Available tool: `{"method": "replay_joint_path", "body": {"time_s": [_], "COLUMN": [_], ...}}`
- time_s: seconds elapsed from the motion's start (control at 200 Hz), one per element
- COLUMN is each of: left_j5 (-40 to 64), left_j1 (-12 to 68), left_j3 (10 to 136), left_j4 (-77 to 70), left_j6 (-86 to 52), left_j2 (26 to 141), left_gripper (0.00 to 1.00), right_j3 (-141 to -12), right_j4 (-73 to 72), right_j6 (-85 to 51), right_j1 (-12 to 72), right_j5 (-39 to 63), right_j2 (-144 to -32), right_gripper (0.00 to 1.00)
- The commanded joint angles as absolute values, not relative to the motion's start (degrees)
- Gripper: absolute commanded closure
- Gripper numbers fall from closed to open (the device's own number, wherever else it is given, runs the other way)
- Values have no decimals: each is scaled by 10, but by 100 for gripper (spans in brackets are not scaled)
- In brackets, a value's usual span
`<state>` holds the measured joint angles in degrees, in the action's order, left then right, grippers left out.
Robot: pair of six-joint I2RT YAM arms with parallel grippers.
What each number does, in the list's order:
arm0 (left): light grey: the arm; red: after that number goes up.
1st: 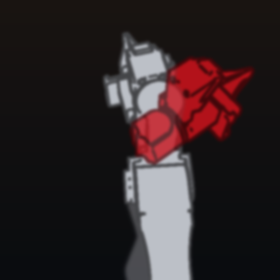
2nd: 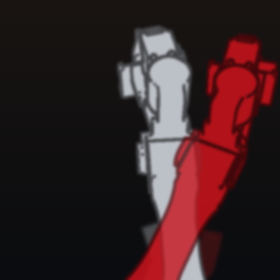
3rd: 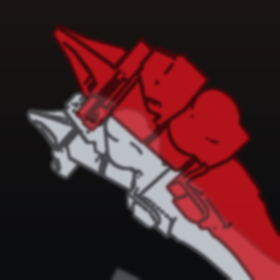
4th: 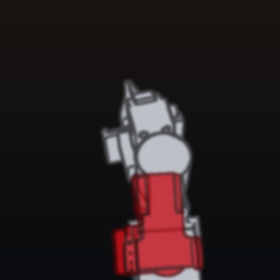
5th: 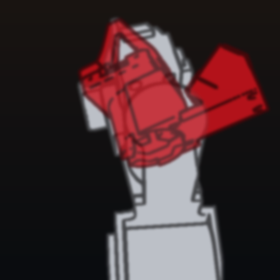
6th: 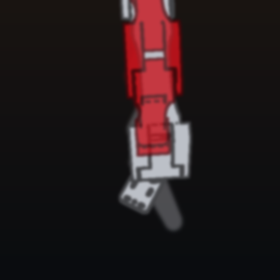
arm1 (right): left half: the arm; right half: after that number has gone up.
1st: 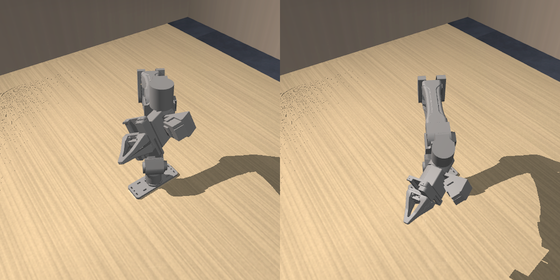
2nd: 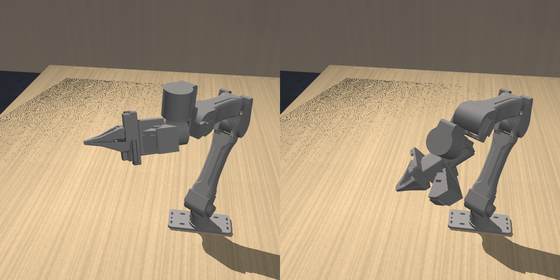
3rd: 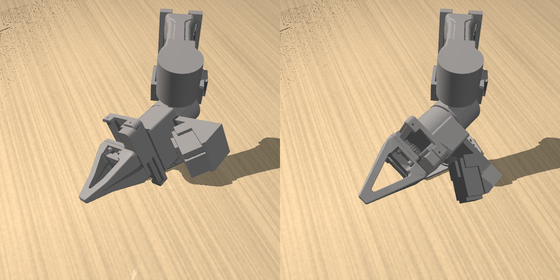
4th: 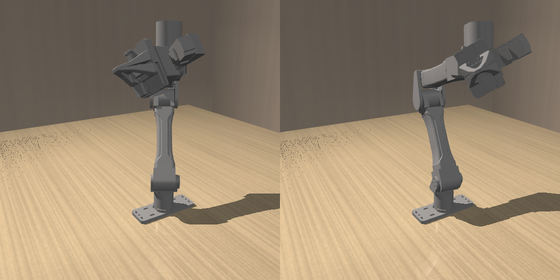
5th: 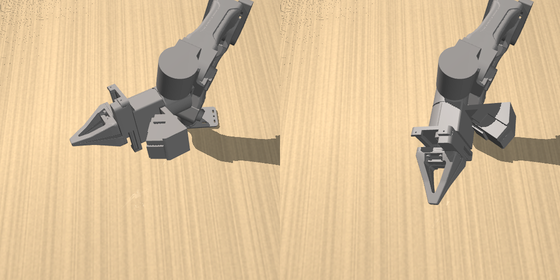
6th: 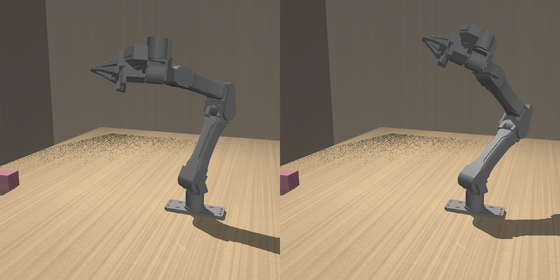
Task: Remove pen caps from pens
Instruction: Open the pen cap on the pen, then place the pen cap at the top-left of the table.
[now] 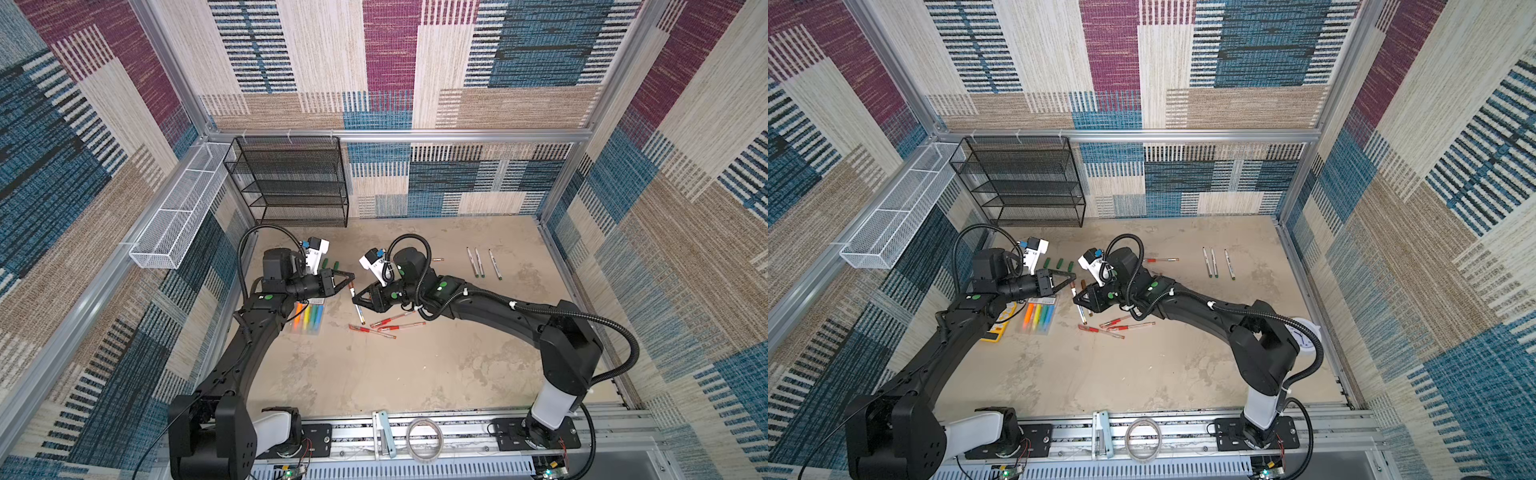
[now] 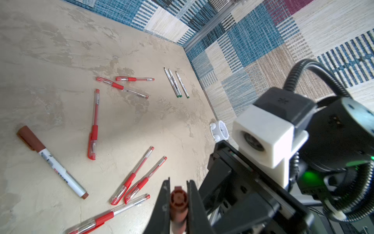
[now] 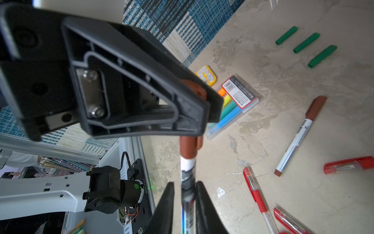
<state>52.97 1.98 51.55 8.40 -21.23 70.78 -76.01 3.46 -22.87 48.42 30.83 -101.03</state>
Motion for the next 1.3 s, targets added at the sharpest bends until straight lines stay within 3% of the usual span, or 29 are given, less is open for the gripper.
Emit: {"method": "replay_joint_path", "body": {"time_s": [0.0,0.28,0.451,0.741,0.952,1.117,1.297], "left_j5": [522,521,519,441,361,337,238], "left_j1": [19,16,12,0,3,30,72], "left_j3": [514,517,519,581,667,770,876], "left_j4": [72,71,75,134,204,295,366], "left_j6": [-212,-219,-218,-197,-176,-138,-76], "left_j2": [707,707,703,727,801,919,1032], "left_gripper": [100,100,100,100,100,100,100], "right_j3": [-760,-772,-761,-668,-612,-600,-555], "right_j4": [9,22,25,10,16,63,83], "right_j6": [-233,-228,-222,-233,-228,-226,-242], "right_j1": [488,490,490,490,489,478,448], "right_j5": [311,313,305,297,265,210,166], "right_j2": [-1019,-1042,-1037,-997,-944,-908,-852], "right_gripper": [74,77,96,100,100,99,100]}}
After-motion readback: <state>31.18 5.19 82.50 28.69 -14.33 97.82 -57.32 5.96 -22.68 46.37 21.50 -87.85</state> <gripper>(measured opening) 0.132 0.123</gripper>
